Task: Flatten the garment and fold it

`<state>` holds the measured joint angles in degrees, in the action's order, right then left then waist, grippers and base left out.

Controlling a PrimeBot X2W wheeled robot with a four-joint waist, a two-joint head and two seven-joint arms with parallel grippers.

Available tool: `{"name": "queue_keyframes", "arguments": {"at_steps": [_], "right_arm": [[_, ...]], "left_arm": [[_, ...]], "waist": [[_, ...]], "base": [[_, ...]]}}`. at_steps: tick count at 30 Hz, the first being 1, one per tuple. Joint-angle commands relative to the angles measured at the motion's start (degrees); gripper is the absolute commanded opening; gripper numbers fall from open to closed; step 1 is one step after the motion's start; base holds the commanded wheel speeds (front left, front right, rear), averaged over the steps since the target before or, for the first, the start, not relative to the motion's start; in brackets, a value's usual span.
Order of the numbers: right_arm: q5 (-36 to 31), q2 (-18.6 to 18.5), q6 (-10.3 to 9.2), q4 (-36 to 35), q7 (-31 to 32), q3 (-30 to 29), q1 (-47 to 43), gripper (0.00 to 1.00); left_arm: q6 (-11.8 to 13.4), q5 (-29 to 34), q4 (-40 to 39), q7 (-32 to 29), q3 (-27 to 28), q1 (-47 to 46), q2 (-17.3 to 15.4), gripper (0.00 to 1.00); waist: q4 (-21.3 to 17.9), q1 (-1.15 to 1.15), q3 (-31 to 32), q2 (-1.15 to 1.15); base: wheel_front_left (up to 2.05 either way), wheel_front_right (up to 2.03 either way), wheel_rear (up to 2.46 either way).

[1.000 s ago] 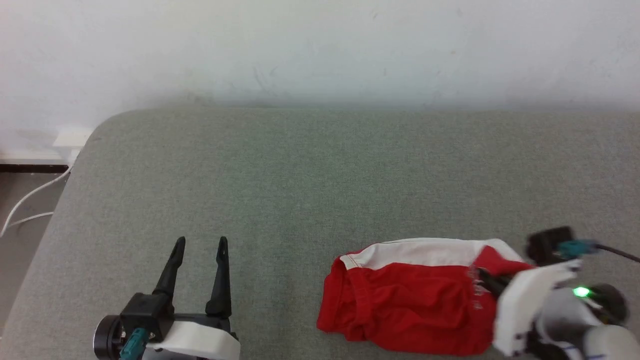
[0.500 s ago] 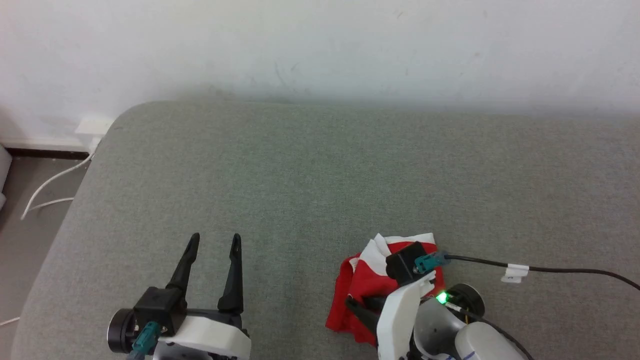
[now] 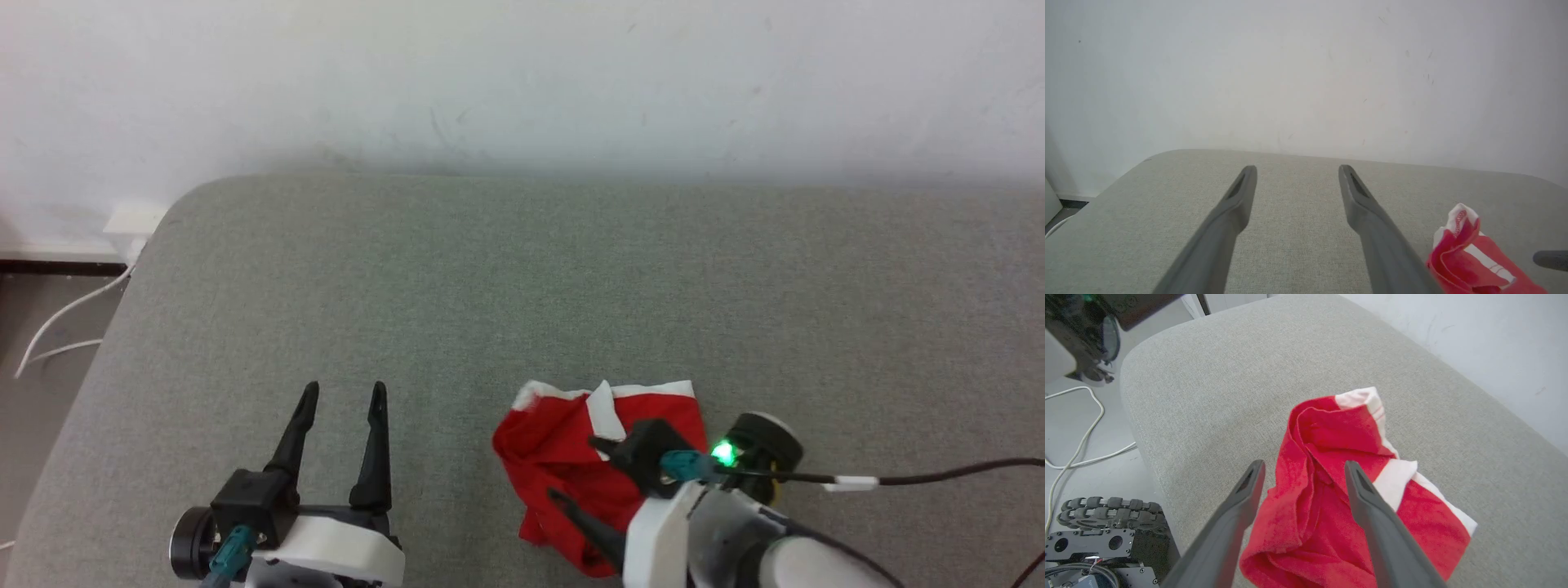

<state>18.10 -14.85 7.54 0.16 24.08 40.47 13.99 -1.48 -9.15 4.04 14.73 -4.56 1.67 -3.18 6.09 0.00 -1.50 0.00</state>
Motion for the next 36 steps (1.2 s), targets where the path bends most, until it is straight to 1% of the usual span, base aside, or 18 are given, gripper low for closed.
{"name": "queue_keyframes", "arguments": {"at_steps": [1,3,5,10,14,17,20,24,26,27,31,36], "right_arm": [[-0.2,-0.5,-0.05,-1.3,-0.4,-0.7,-0.3,1.00],[-0.8,-1.1,-0.05,-4.1,-2.1,-3.6,-2.1,1.00],[-1.4,-0.3,-0.05,-6.5,-5.1,-8.4,-4.9,1.00],[-3.0,4.9,-0.05,-9.4,-15.1,-23.9,-12.9,1.00],[-3.2,7.8,-0.05,-9.6,-20.8,-34.2,-17.4,1.00],[-3.0,9.1,-0.05,-9.6,-22.7,-40.1,-19.7,1.00],[-2.4,9.8,-0.05,-8.8,-22.8,-45.7,-21.1,1.00],[0.4,9.8,-0.05,-5.2,-19.9,-52.2,-21.7,1.00],[3.6,9.5,-0.05,-1.6,-15.3,-54.1,-21.6,1.00],[5.7,9.3,-0.05,0.3,-12.1,-54.4,-21.5,1.00],[15.2,8.1,-0.05,6.3,0.7,-53.4,-19.8,1.00],[27.5,10.4,-0.05,11.3,14.9,-50.5,-16.4,1.00]], "left_arm": [[-0.2,0.1,0.2,0.3,0.3,-0.2,0.2,1.00],[-0.1,0.2,0.2,0.3,0.5,0.0,0.2,1.00],[0.0,0.3,0.2,0.3,0.8,0.3,0.2,1.00],[0.2,0.6,0.1,0.3,1.3,0.6,0.3,1.00],[0.4,0.6,0.1,0.3,2.0,0.7,0.3,1.00],[0.7,0.5,0.1,0.3,2.8,0.9,0.3,1.00],[1.1,0.3,-0.1,0.3,3.5,0.8,0.3,1.00],[1.2,-0.1,-0.5,0.3,4.2,0.1,0.3,1.00],[0.9,-0.3,-0.5,0.3,4.5,-0.2,0.3,1.00],[0.8,-0.3,-0.6,0.3,4.5,-0.5,0.3,1.00],[0.2,-0.3,-0.4,0.3,4.2,-1.3,0.3,1.00],[0.2,-0.7,0.0,0.3,3.2,-2.1,0.3,1.00]], "waist": [[-0.6,0.00,0.6,0.00],[-1.1,0.00,1.0,0.00],[-1.6,0.00,1.3,0.00],[-2.5,0.00,1.7,0.00],[-3.1,0.00,1.7,0.00],[-3.4,0.00,1.6,0.00],[-3.4,0.00,1.1,0.00],[-2.7,0.00,0.0,0.00],[-2.3,0.00,-0.5,0.00],[-2.0,0.00,-0.9,0.00],[-0.7,0.00,-1.7,0.00],[0.8,0.00,-2.6,0.00]], "base": [[0.00,0.00,0.00],[0.00,0.00,0.00],[0.00,0.00,0.00],[0.00,0.00,0.00],[0.00,0.00,0.00],[0.00,0.00,0.00],[0.00,0.00,0.00],[0.00,0.00,0.00],[0.00,0.00,0.00],[0.00,0.00,0.00],[0.00,0.00,0.00],[0.00,0.00,0.00]]}}
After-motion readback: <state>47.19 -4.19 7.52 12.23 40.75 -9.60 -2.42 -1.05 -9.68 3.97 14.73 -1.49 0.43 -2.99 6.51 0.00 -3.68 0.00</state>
